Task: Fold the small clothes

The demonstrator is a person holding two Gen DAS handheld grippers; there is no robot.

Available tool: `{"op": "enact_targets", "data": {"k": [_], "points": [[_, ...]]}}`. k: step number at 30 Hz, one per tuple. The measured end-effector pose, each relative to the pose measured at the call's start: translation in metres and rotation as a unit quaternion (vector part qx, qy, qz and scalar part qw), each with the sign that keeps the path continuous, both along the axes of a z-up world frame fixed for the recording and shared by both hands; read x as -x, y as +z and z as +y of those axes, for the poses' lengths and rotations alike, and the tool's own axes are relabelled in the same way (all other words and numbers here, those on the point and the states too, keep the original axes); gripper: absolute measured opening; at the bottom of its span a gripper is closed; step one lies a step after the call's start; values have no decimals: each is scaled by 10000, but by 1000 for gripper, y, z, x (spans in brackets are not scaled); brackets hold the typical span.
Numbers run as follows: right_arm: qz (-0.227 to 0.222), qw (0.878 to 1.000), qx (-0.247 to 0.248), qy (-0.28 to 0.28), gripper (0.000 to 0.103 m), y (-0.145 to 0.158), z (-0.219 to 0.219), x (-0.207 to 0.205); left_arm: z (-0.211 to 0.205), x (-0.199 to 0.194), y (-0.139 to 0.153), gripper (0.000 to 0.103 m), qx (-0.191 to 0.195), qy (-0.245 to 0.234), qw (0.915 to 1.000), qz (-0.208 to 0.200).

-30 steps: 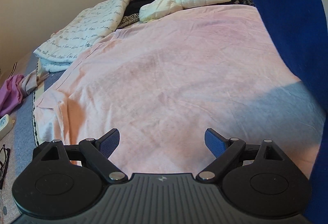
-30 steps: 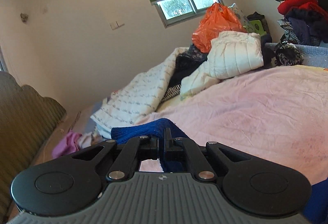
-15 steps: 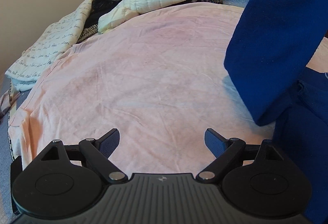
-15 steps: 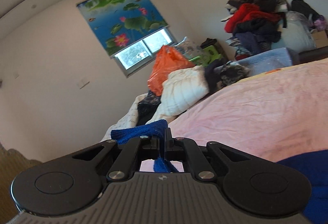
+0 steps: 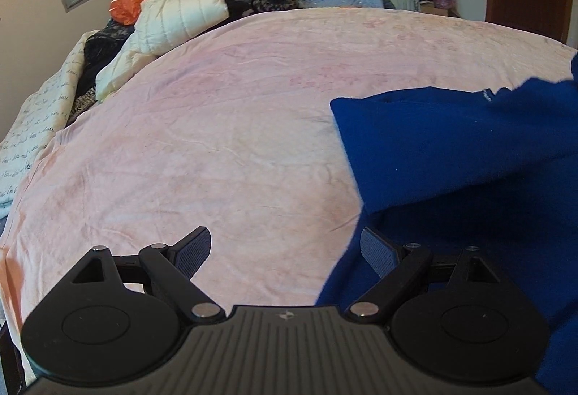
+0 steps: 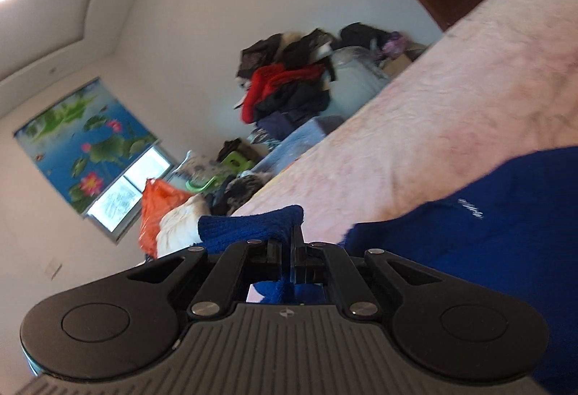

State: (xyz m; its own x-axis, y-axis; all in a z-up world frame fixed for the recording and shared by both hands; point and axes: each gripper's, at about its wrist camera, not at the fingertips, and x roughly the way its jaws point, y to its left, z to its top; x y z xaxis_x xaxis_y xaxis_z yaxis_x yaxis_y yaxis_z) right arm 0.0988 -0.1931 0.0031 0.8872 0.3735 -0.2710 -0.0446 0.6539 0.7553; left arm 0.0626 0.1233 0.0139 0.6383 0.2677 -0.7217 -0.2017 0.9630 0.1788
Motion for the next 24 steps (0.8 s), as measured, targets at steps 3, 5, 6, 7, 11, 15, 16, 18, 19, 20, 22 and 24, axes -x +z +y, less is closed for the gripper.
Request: {"op": "enact_targets", "data": {"k": [3,5,6,7,11,15,16,18,19,20,22,24], "points": [[568,9980,41,-271,10,-36,-21,0,-20,-6,-7,91,7,-189,9998,116],[861,9957,201,-291,15,-56,-26,-2,-31,-8,-12,91,8,-302,9994,196],[984,9942,270,-343,16,-64,-28,-2,-36,-8,-14,91,2,-370,9991,228],[1047,9935,270,-343,18,-70,-29,-3,-41,-8,-15,91,-25,-426,9988,248],[1086,9925,426,-357,38,-79,-28,-9,-52,-10,-19,91,-180,-553,9979,297],[1034,9906,836,-327,50,-74,-18,-20,-54,-15,-21,91,-174,-548,9977,345],[1018,9893,1005,-295,53,-72,-16,-23,-54,-15,-21,91,-178,-545,9977,349],[998,9841,1448,-266,55,-67,-6,-30,-55,-15,-21,91,-196,-549,9977,340],[983,9793,1756,-230,57,-63,-2,-33,-55,-16,-21,91,-211,-552,9977,342],[943,9739,2057,-191,59,-60,3,-33,-55,-15,-21,91,-215,-551,9977,343],[877,9569,2767,-144,68,-54,16,-36,-56,-16,-22,91,-207,-556,9976,358],[811,9326,3515,-70,71,-51,31,-39,-56,-16,-23,91,-193,-569,9975,374]]}}
